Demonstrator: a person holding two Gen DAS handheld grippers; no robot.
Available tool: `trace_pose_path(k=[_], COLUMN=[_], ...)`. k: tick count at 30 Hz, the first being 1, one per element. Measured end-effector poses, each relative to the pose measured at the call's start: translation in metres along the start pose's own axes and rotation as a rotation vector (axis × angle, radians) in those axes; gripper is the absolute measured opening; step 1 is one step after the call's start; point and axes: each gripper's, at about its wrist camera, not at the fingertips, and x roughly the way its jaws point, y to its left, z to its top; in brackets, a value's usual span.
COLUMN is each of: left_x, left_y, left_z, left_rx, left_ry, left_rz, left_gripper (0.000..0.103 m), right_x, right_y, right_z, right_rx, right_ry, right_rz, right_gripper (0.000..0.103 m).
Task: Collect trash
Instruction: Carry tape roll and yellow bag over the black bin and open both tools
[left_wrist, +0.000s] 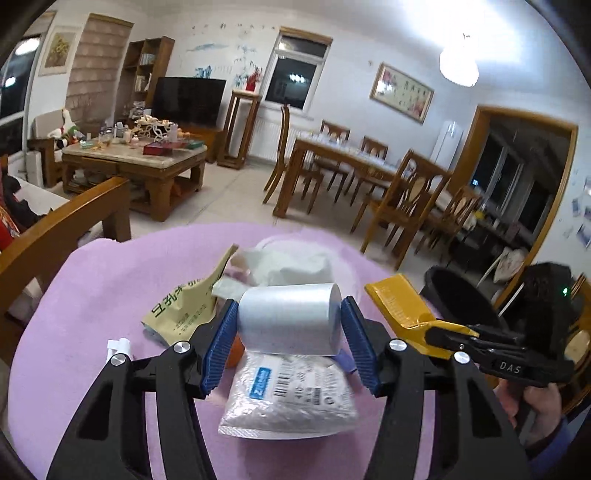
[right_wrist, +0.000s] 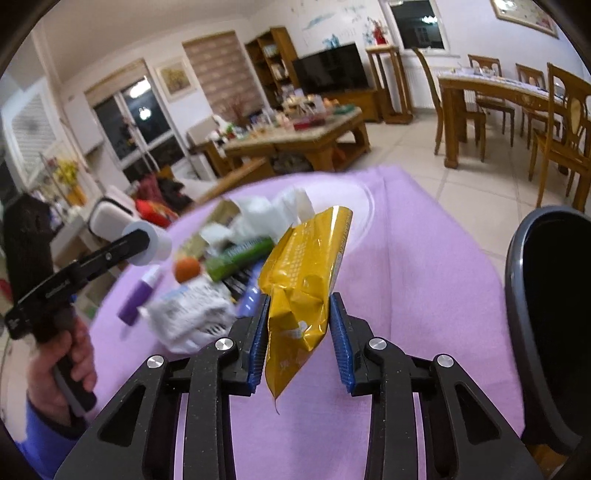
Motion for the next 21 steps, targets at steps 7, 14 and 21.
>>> trace_pose_path(k=[7,14,21], left_x=[-0.022,-0.012,0.027], left_y=[-0.005,-0.055,-0.127], left_z=[0.021,0.033,0.038], left_rx=[-0.069,0.018,0.094], left_ry=[-0.049,-0.047,-0.010], left_rz=[-0.076,-0.101,-0.197], left_gripper=[0.057,0.057,0.057], right_x=[-0.049,-0.094,-0.147], right_y=[-0.016,-0.060,-0.117], right_z=[0.011,0.017,0.013], right_rx=[0.016,0.063,0.120], right_ry=[-0.096,-0.163,-0.237], right_rz=[0.034,0.020,-0.045], right_gripper=[0.032,0.032,0.032])
